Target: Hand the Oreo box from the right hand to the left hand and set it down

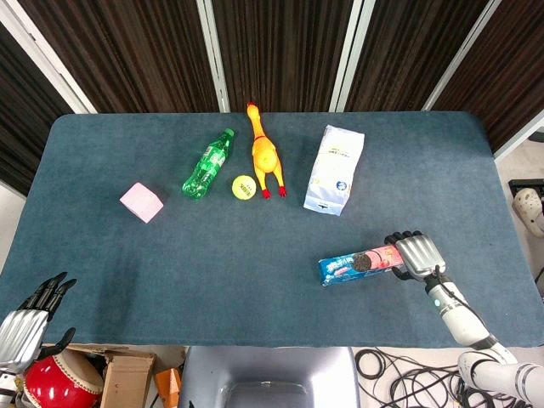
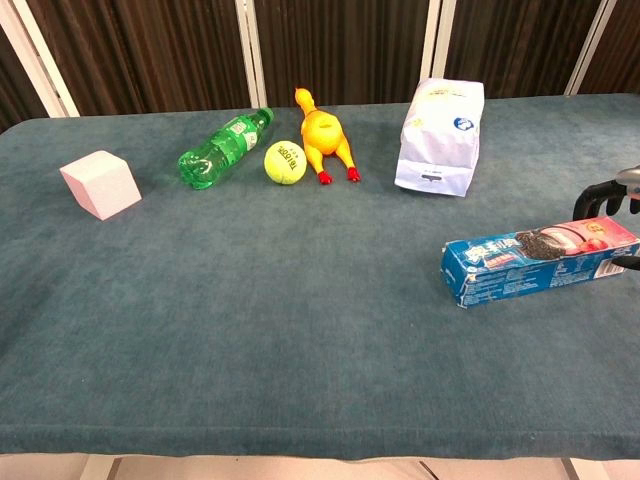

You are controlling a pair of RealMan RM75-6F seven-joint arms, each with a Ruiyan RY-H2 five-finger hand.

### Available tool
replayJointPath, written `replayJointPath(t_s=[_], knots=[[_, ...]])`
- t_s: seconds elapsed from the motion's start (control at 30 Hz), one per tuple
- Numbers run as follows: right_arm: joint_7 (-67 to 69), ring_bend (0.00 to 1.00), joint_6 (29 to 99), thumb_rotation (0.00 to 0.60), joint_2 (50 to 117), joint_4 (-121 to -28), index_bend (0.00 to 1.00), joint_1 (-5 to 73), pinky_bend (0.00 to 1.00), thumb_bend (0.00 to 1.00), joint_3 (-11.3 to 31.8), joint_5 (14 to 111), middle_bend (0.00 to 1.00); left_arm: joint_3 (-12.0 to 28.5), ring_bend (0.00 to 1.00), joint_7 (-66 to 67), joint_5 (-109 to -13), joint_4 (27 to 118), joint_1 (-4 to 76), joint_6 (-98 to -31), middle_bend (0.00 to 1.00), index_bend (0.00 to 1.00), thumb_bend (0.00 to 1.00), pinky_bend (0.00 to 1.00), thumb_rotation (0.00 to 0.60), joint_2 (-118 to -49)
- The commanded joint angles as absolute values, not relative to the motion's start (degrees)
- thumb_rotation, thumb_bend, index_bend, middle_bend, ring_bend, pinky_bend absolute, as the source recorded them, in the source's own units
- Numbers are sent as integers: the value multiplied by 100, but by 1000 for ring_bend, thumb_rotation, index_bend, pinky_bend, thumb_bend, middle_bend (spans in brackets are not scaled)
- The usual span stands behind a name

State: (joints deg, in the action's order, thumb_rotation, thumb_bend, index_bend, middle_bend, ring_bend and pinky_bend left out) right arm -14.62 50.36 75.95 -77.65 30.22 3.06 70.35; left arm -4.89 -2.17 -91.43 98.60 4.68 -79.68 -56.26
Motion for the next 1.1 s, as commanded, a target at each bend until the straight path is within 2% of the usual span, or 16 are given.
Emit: replayJointPath(t_s=[0.03,0.37,0.5,0.57,0.67,0.73,0.8,0.83,0.93,1.1], knots=[[-1446,246,5036,600,7591,-7774,318,3023,313,241,296,7050,283,-493,50,-222,-9148,9863,470,-7964,1,121,345,250,600,-5622],[-1468,246,5040,600,7615,-7768,318,3011,313,240,263,7036,283,-479,51,-288,-9167,9855,538,-7886,2,121,346,251,600,-5618],[-1491,249,5010,600,7647,-7773,321,3030,313,285,272,6994,286,-491,52,-343,-9149,9866,537,-7873,3,121,345,253,600,-5584],[-1453,261,5013,600,7654,-7782,333,3037,324,333,270,7028,296,-492,52,-358,-9151,9875,516,-7914,3,121,345,253,600,-5575],[-1346,305,5096,600,7675,-7757,379,3030,354,484,249,7195,343,-494,52,-362,-9154,9870,488,-7965,3,121,346,253,600,-5572],[-1186,349,5219,600,7717,-7676,430,3009,382,678,231,7389,390,-495,52,-359,-9137,9885,483,-7961,3,121,347,252,600,-5570],[-995,411,5391,600,7785,-7539,504,2965,427,923,213,7590,453,-496,51,-348,-9137,9890,490,-7947,3,121,347,252,600,-5573],[-920,442,5451,600,7810,-7476,535,2945,451,986,199,7662,483,-496,51,-339,-9135,9891,495,-7936,4,121,346,252,600,-5576],[-642,499,5583,600,7853,-7343,569,2901,491,1000,187,7821,536,-503,51,-295,-9137,9897,511,-7897,4,121,345,252,600,-5584],[100,527,6021,600,7888,-7283,581,2831,497,1000,248,8202,572,-515,52,-293,-9191,9910,519,-7906,3,121,346,253,600,-5587]])
